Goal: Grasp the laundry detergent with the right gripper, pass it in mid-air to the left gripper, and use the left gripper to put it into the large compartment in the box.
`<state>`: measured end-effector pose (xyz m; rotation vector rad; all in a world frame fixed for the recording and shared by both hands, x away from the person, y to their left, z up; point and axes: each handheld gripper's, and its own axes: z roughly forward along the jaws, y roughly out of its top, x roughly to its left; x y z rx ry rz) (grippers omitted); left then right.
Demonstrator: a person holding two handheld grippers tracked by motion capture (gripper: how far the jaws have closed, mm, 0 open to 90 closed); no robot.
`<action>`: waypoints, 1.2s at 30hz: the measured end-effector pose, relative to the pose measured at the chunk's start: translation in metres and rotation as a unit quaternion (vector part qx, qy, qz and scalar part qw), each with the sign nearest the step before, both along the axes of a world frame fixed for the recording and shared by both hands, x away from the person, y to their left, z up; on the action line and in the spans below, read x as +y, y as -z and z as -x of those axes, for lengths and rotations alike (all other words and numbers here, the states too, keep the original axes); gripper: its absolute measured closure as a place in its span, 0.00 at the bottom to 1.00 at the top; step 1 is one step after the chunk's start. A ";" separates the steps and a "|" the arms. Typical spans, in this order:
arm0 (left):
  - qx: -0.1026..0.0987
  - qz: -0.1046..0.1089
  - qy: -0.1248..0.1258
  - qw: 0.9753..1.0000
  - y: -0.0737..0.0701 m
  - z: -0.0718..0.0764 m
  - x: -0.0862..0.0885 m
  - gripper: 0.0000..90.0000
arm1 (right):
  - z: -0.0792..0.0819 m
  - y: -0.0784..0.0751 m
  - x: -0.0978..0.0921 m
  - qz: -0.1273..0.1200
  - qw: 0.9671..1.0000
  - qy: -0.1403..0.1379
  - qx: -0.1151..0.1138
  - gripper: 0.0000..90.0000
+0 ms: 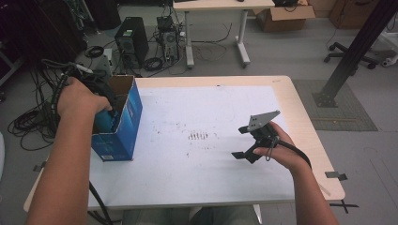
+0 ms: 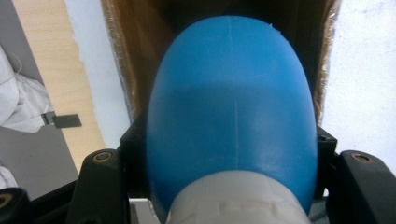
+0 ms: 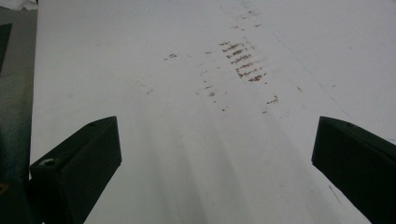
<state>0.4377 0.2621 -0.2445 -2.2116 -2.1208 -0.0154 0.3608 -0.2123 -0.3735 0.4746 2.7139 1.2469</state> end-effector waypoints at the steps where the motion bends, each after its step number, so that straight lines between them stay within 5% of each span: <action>1: 0.000 0.000 0.000 1.000 0.000 0.000 0.000 0.43 | 0.000 0.000 0.000 0.000 1.000 0.000 0.000 0.02; 36: 0.005 0.000 0.008 1.000 0.042 -0.001 0.005 0.43 | 0.000 0.007 0.001 -0.004 1.000 0.004 0.005 0.02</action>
